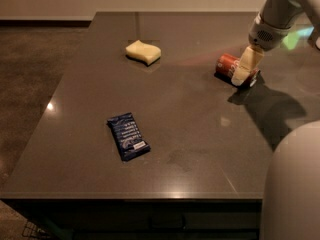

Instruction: Pick coke can

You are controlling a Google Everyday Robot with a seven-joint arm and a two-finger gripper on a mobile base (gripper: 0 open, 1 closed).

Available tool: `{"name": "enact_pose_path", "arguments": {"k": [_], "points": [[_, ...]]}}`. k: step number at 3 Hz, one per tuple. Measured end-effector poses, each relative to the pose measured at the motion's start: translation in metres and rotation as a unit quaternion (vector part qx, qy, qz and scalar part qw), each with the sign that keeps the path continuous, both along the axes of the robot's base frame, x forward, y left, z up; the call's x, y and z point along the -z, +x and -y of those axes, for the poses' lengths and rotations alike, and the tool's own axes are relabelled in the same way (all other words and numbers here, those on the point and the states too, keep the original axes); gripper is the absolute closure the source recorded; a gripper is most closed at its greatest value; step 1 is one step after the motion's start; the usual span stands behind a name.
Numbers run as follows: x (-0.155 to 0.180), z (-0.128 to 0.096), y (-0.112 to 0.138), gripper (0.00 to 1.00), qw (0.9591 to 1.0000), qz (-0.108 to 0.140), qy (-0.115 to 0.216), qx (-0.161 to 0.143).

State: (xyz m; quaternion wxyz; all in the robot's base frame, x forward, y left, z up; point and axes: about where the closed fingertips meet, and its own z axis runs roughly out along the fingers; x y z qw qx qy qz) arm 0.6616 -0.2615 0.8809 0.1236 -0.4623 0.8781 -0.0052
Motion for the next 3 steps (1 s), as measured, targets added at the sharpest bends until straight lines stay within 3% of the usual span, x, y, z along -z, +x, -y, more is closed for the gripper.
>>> {"name": "enact_pose_path", "arguments": {"k": [1, 3], "points": [[0.0109, 0.0013, 0.0036, 0.00, 0.9999, -0.011, -0.006, 0.002], [0.0170, -0.0010, 0.0027, 0.41, 0.9997, -0.020, -0.011, 0.002]]}}
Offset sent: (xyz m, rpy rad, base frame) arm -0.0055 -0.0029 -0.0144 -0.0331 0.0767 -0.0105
